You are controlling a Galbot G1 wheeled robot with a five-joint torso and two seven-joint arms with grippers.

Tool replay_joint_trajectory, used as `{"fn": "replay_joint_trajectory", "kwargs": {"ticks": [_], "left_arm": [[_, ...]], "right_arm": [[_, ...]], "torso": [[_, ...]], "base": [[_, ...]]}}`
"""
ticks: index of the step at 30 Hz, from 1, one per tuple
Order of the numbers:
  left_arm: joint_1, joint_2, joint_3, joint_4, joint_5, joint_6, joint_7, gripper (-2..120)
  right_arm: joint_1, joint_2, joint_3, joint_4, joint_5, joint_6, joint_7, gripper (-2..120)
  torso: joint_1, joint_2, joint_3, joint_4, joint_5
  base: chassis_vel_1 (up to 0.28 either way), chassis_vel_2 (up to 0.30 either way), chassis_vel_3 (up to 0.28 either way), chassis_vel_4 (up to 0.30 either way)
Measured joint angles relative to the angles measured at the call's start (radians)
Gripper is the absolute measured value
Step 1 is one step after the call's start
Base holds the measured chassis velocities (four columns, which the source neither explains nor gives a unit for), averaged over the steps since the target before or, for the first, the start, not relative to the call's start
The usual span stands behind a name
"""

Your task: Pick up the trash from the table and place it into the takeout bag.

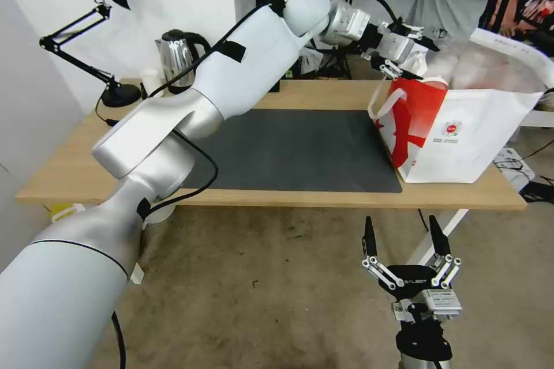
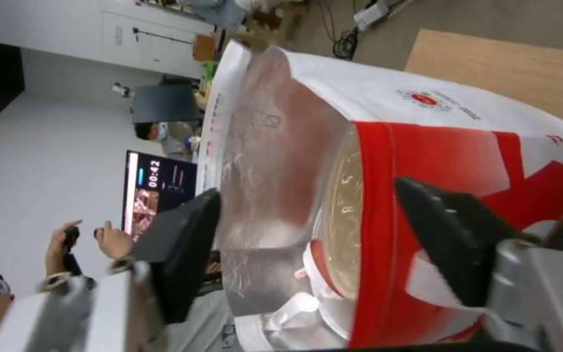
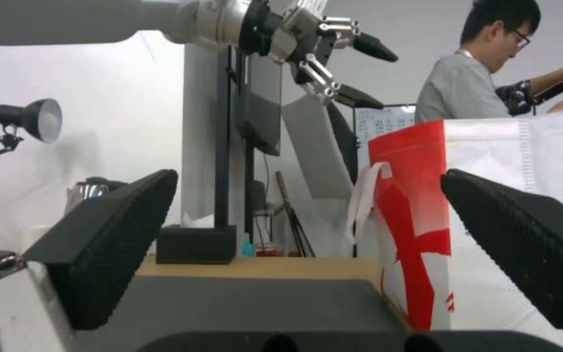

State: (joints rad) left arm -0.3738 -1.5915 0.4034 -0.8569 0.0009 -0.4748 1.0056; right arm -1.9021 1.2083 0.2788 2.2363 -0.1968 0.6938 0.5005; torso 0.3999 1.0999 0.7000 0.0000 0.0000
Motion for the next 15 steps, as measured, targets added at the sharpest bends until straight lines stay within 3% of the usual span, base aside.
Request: {"fn": "replay_joint_trajectory", "kwargs": {"ticks": [7,15], "left_arm": [[0.002,0.033,-0.003,-0.036,-0.004,0.020,0.000,97],[0.007,0.135,-0.013,-0.124,-0.073,0.088,0.001,100]], "right_arm": [[0.000,0.000,0.000,0.000,0.000,0.000,0.000,100],[0.000,0.000,0.000,0.000,0.000,0.000,0.000,100]], "torso": [[0.000,0.000,0.000,0.0000,-0.0001],[0.000,0.000,0.000,0.0001,-0.0003]], "base": [[0.000,0.000,0.000,0.000],[0.000,0.000,0.000,0.000]]}}
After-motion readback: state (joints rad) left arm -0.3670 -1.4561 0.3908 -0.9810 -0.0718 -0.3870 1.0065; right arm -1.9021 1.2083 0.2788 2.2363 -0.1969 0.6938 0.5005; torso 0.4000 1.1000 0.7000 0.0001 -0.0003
